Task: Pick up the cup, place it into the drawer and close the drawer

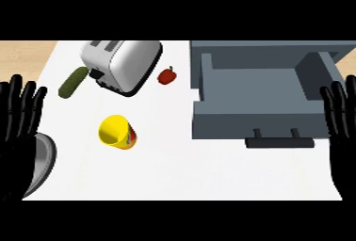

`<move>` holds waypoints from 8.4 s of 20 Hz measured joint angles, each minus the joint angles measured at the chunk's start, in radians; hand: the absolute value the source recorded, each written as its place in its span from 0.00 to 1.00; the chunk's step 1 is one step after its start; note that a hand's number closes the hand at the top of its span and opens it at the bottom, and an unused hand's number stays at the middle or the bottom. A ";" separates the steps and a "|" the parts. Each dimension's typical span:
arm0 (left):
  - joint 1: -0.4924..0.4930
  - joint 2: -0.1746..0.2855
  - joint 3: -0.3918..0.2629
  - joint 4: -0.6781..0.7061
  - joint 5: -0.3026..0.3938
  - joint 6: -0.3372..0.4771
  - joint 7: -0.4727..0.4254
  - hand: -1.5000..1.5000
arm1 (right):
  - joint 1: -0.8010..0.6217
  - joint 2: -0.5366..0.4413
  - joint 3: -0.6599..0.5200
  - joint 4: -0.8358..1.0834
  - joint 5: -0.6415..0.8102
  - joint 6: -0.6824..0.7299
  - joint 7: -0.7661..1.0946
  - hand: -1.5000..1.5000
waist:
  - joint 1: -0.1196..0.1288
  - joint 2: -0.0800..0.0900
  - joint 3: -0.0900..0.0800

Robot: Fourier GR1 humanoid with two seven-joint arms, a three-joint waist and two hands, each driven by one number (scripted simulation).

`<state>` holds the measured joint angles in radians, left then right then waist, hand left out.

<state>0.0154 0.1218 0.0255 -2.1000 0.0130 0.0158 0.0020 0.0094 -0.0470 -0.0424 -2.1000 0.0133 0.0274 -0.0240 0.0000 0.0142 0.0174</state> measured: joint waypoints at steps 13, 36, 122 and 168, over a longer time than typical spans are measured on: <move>-0.089 0.102 0.036 0.258 0.459 -0.348 0.057 0.00 | -0.056 -0.062 0.032 0.080 -0.055 0.106 0.085 0.00 | -0.004 -0.009 -0.018; -0.294 0.132 0.117 1.075 0.173 -0.485 -0.332 0.00 | -0.256 -0.106 -0.047 0.236 -0.084 0.134 0.113 0.00 | -0.005 -0.012 -0.018; -1.001 -0.118 0.033 1.299 0.110 0.088 -0.487 1.00 | -0.276 -0.165 -0.126 0.263 -0.121 0.169 0.133 0.00 | -0.011 -0.018 -0.017; -1.276 -0.122 -0.285 1.700 0.577 0.265 -0.472 0.00 | -0.382 -0.281 0.187 0.326 -0.238 0.599 0.226 0.00 | -0.144 0.015 -0.018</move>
<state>-1.2609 0.0001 -0.2595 -0.4002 0.5896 0.2809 -0.4703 -0.3721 -0.3282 0.1441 -1.7742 -0.2245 0.6260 0.2025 -0.1445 0.0290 -0.0002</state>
